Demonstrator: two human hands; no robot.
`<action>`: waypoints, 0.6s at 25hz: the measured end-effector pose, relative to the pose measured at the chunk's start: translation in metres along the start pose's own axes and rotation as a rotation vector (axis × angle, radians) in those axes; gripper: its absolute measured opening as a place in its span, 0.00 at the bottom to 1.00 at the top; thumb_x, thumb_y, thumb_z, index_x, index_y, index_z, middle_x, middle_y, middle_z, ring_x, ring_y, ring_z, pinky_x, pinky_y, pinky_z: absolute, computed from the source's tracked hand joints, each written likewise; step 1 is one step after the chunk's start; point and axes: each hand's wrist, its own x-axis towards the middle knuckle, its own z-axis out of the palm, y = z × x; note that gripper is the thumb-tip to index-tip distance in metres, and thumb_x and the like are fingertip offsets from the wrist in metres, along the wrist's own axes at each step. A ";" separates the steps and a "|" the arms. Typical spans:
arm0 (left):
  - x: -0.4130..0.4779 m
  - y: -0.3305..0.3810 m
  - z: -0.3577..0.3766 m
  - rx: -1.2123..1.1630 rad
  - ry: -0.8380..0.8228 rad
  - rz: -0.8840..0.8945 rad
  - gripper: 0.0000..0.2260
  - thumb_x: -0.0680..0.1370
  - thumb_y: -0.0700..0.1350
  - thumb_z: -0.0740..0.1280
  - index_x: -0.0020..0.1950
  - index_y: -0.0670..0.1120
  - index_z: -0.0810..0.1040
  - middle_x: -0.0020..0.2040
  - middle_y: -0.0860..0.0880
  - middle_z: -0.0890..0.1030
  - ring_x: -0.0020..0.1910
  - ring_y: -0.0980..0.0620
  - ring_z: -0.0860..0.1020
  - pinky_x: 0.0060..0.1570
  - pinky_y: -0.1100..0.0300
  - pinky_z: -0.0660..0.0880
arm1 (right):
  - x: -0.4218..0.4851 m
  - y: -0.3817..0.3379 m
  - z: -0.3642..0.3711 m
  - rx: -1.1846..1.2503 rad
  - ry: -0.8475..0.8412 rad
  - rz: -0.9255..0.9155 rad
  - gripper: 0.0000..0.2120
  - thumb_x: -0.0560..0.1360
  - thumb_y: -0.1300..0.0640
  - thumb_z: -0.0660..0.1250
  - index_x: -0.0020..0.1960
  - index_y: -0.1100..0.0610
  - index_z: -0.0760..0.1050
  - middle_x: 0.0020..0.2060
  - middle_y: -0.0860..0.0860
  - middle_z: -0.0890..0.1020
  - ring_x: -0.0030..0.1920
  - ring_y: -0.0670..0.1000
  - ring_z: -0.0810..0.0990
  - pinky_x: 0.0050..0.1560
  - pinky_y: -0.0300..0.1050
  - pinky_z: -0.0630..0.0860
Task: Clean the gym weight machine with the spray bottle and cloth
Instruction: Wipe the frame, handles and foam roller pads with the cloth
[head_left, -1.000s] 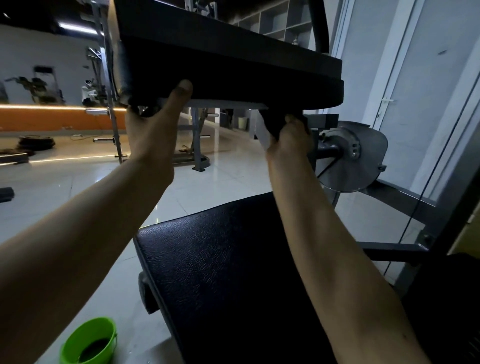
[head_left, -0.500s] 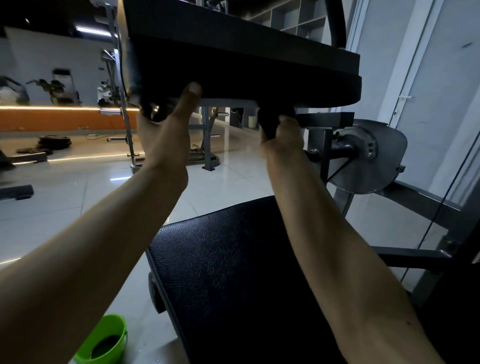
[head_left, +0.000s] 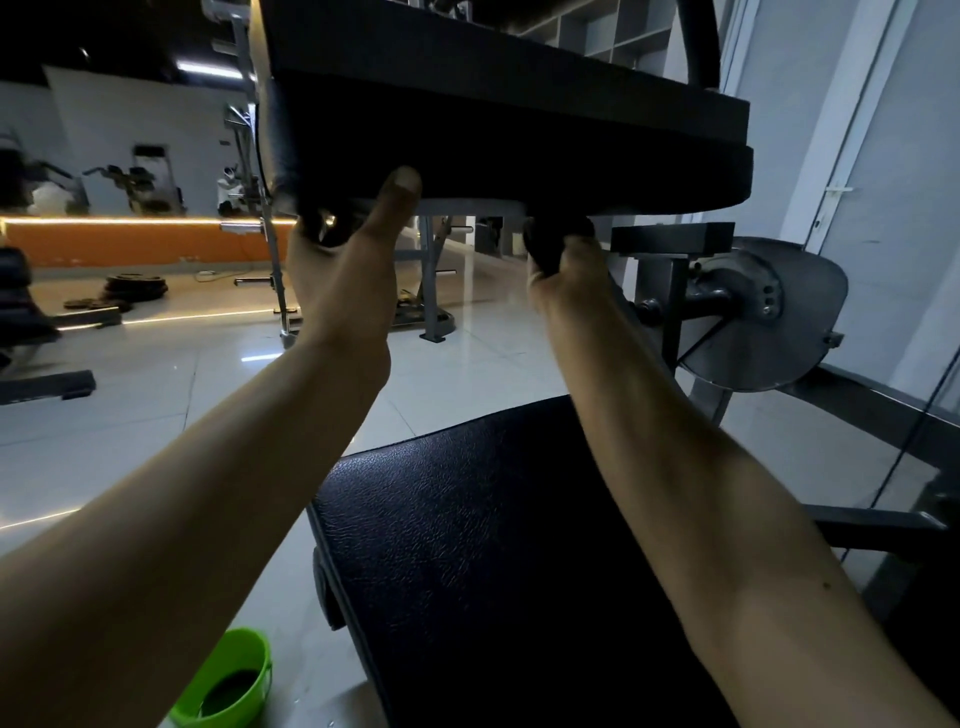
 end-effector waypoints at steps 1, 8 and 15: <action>0.000 -0.001 -0.002 0.010 0.001 0.012 0.32 0.69 0.60 0.79 0.69 0.52 0.76 0.62 0.57 0.82 0.62 0.59 0.78 0.60 0.63 0.71 | 0.003 -0.001 0.000 0.098 0.030 0.010 0.14 0.86 0.57 0.58 0.68 0.60 0.74 0.43 0.53 0.78 0.50 0.52 0.82 0.31 0.35 0.72; 0.001 -0.001 -0.001 0.022 0.000 0.057 0.24 0.73 0.54 0.77 0.66 0.49 0.79 0.57 0.57 0.85 0.52 0.69 0.80 0.46 0.75 0.73 | -0.032 0.029 0.030 0.260 -0.291 0.078 0.13 0.83 0.61 0.64 0.66 0.61 0.75 0.59 0.61 0.84 0.53 0.56 0.86 0.55 0.47 0.84; 0.003 -0.002 -0.019 0.127 0.040 0.080 0.40 0.70 0.59 0.79 0.76 0.48 0.67 0.67 0.52 0.78 0.61 0.60 0.77 0.59 0.66 0.73 | -0.003 -0.017 -0.018 0.318 0.089 -0.039 0.24 0.78 0.61 0.72 0.72 0.61 0.70 0.58 0.60 0.82 0.50 0.55 0.85 0.34 0.42 0.82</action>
